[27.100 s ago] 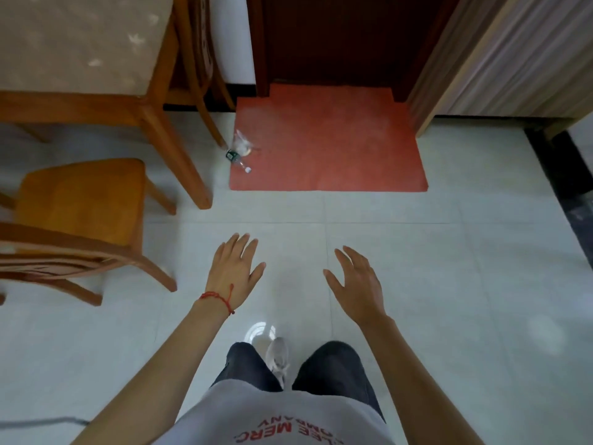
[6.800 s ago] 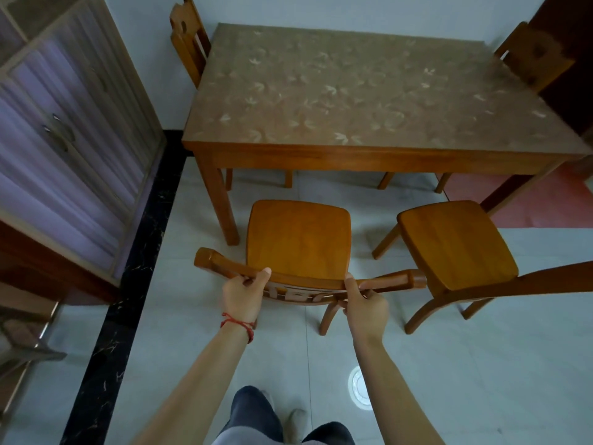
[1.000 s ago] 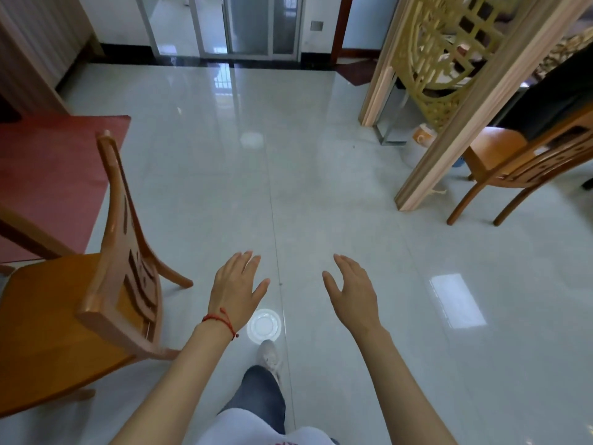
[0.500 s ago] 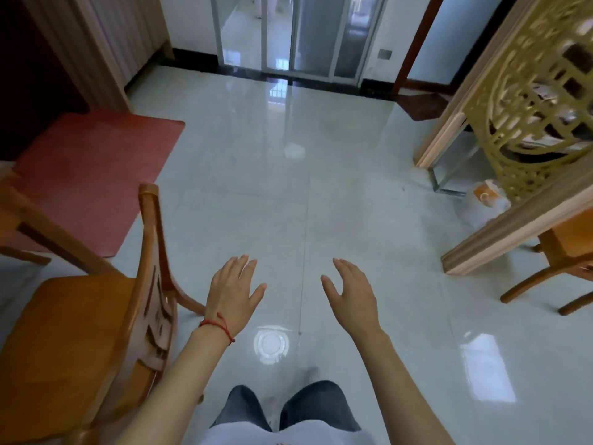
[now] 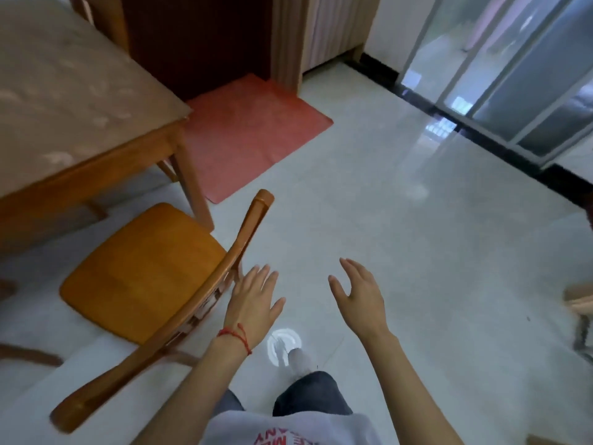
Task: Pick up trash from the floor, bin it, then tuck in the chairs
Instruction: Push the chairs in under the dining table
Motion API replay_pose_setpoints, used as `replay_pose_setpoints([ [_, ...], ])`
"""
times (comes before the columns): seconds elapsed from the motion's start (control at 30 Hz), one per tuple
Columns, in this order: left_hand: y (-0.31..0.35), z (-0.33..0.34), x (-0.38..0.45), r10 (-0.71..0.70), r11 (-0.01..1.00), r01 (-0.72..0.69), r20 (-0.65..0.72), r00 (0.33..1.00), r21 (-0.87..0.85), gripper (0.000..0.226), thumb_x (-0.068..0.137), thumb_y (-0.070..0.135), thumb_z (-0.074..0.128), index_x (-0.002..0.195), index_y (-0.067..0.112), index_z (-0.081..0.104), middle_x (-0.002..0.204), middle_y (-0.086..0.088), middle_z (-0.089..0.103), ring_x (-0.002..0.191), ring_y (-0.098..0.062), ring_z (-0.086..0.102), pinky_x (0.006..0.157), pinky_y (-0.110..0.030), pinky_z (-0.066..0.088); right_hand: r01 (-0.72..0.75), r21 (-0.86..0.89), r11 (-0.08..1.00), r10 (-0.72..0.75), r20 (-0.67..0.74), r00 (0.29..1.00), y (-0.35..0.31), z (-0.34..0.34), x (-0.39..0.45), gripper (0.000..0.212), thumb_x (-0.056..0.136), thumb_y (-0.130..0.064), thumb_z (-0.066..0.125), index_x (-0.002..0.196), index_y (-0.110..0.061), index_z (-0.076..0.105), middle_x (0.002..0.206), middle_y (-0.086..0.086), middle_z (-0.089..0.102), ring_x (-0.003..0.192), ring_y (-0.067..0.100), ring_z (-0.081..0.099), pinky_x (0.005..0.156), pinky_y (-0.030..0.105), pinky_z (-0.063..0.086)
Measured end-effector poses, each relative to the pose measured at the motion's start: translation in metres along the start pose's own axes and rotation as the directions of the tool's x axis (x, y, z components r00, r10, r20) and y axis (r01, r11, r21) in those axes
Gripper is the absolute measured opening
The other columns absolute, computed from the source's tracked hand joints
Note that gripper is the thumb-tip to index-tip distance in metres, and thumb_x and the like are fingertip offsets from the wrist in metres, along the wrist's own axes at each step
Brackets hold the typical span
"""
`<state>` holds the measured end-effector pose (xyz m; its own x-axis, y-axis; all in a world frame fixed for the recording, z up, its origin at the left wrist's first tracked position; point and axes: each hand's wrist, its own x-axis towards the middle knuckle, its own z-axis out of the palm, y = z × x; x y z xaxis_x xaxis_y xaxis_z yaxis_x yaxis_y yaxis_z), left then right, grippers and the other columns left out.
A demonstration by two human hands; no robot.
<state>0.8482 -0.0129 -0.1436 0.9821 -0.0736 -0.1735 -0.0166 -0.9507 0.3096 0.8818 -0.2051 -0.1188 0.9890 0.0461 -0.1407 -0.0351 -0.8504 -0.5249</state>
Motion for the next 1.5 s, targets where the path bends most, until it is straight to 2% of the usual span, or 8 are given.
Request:
replay_pose_setpoints([
  [0.2,0.008,0.014,0.009,-0.262,0.965,0.259,-0.046,0.964,-0.049,0.060,0.093,0.046,0.033,0.143,0.016,0.021,0.153,-0.004,0.022,0.141,-0.020,0.014,0.114,-0.034,0.011,0.294,-0.049,0.955,-0.281,0.177,0.943,-0.017,-0.001,0.064,0.047,0.093,-0.035,0.049,0.135,-0.014,0.044,0.142,0.006,0.045,0.131,0.022,0.039,0.106,0.031,0.031],
  [0.3,0.014,0.016,0.005,-0.392,0.919,0.387,-0.061,0.918,-0.076,0.056,0.086,0.045,0.047,0.131,0.011,0.046,0.139,-0.010,0.046,0.130,-0.026,0.040,0.105,-0.039,0.033,0.419,-0.041,0.907,-0.396,0.258,0.881,-0.025,0.003,0.082,0.046,0.092,-0.032,0.051,0.133,-0.011,0.047,0.139,0.010,0.048,0.129,0.025,0.042,0.106,0.034,0.033],
  [0.4,0.021,0.017,-0.008,-0.523,0.852,0.513,-0.133,0.842,-0.104,0.049,0.080,0.046,0.056,0.114,0.011,0.062,0.118,-0.009,0.065,0.111,-0.026,0.059,0.087,-0.038,0.048,0.516,-0.013,0.857,-0.481,0.339,0.808,-0.033,0.011,0.090,0.047,0.092,-0.033,0.051,0.133,-0.011,0.047,0.139,0.010,0.049,0.129,0.025,0.043,0.106,0.035,0.033],
  [0.57,0.024,0.023,-0.039,-0.683,0.730,0.656,-0.187,0.706,-0.192,0.049,0.078,0.035,0.065,0.115,0.004,0.059,0.120,-0.016,0.062,0.112,-0.032,0.058,0.090,-0.047,0.046,0.638,0.021,0.770,-0.580,0.443,0.684,-0.054,0.030,0.086,0.048,0.093,-0.039,0.047,0.134,-0.014,0.045,0.141,0.008,0.048,0.129,0.023,0.043,0.106,0.033,0.033],
  [0.77,0.023,0.023,-0.078,-0.831,0.554,0.737,-0.206,0.517,-0.386,0.061,0.083,0.048,0.027,0.117,0.006,0.055,0.130,-0.016,0.054,0.125,-0.033,0.045,0.099,-0.048,0.041,0.698,0.135,0.703,-0.673,0.442,0.592,-0.085,0.045,0.062,0.040,0.093,-0.035,0.050,0.128,-0.016,0.051,0.133,0.005,0.055,0.121,0.022,0.050,0.095,0.025,0.034],
  [1.07,0.014,-0.004,-0.083,-0.991,0.125,0.436,-0.092,0.098,-0.891,0.045,0.092,0.041,0.040,0.121,0.009,0.051,0.115,0.001,0.055,0.110,-0.017,0.048,0.095,-0.030,0.035,0.261,0.421,0.869,-0.454,0.465,0.760,-0.109,0.055,0.049,0.027,0.089,-0.046,0.048,0.083,-0.024,0.064,0.074,-0.011,0.063,0.073,0.007,0.060,0.073,0.022,0.046],
  [1.27,0.001,-0.020,-0.070,-0.999,0.006,0.284,-0.018,-0.041,-0.959,0.040,0.089,0.043,0.047,0.078,0.006,0.055,0.074,-0.005,0.058,0.072,-0.020,0.053,0.075,-0.032,0.046,0.086,0.479,0.874,-0.343,0.482,0.806,-0.122,0.061,0.052,0.035,0.088,-0.045,0.050,0.072,-0.017,0.064,0.076,0.011,0.069,0.079,0.027,0.067,0.078,0.037,0.052],
  [1.5,-0.005,-0.020,-0.061,-0.989,0.001,0.263,-0.040,-0.143,-0.965,0.037,0.089,0.030,0.052,0.069,-0.001,0.059,0.061,-0.005,0.056,0.055,-0.008,0.049,0.054,-0.013,0.033,0.055,0.502,0.863,-0.342,0.501,0.795,-0.123,0.065,0.058,0.024,0.089,-0.041,0.052,0.075,-0.025,0.062,0.069,-0.007,0.064,0.068,0.006,0.063,0.075,0.026,0.050],
])
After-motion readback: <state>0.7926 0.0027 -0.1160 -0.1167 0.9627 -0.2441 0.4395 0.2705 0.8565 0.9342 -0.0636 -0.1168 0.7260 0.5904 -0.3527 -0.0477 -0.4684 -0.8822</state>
